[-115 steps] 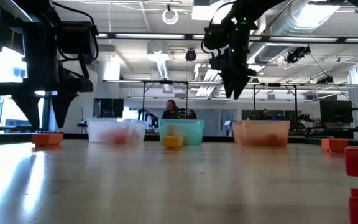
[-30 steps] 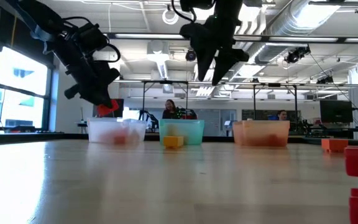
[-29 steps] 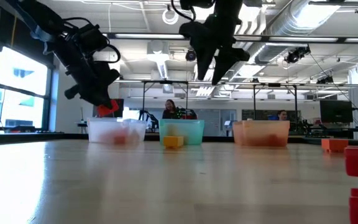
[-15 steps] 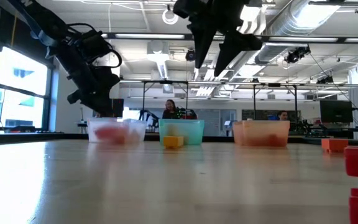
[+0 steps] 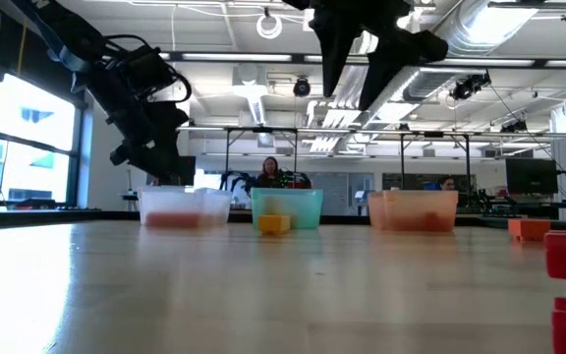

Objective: Sort & place blocks by color
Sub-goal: Put the orange game piece into the transparent bin

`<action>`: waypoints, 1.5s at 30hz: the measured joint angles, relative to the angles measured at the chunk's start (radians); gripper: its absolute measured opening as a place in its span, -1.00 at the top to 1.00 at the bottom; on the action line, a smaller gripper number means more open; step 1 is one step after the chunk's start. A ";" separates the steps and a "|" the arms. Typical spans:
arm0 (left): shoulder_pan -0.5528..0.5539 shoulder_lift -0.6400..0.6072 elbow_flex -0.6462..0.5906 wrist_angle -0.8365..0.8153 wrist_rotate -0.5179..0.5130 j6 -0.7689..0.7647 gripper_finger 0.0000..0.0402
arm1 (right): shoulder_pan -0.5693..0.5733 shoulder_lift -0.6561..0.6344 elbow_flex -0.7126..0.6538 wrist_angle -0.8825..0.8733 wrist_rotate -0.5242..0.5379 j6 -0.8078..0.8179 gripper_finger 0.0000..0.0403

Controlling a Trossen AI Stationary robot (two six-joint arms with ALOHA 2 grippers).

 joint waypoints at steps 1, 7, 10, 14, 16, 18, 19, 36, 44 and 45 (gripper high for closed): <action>0.000 -0.007 0.000 0.001 0.020 0.000 -0.02 | 0.006 0.000 0.000 -0.007 0.000 0.000 0.02; -0.003 -0.073 0.000 0.001 0.067 0.040 -0.02 | 0.032 0.000 0.000 -0.062 -0.001 0.068 0.02; -0.015 -0.117 0.000 0.000 0.068 0.051 -0.01 | 0.043 0.000 -0.002 -0.123 -0.001 0.109 0.02; -0.046 -0.180 0.000 0.000 0.067 0.052 -0.01 | 0.053 0.000 -0.023 -0.208 -0.002 0.154 0.02; -0.068 -0.212 0.000 0.001 0.068 0.052 -0.01 | 0.057 -0.001 -0.046 -0.227 -0.008 0.156 0.02; -0.094 -0.245 0.000 0.000 0.068 0.052 -0.01 | 0.058 0.000 -0.074 -0.235 -0.023 0.156 0.02; -0.108 -0.261 0.000 0.000 0.068 0.052 -0.01 | 0.058 0.000 -0.089 -0.236 -0.029 0.156 0.02; -0.305 -0.343 0.000 -0.037 -0.083 0.258 -0.01 | 0.045 0.000 -0.254 -0.412 -0.055 0.108 0.02; -0.320 -0.343 0.000 -0.037 -0.161 0.269 -0.01 | 0.029 -0.047 -0.337 -0.462 -0.052 0.085 0.02; -0.320 -0.343 0.000 -0.036 -0.172 0.269 -0.01 | 0.026 -0.064 -0.352 -0.460 -0.050 0.086 0.02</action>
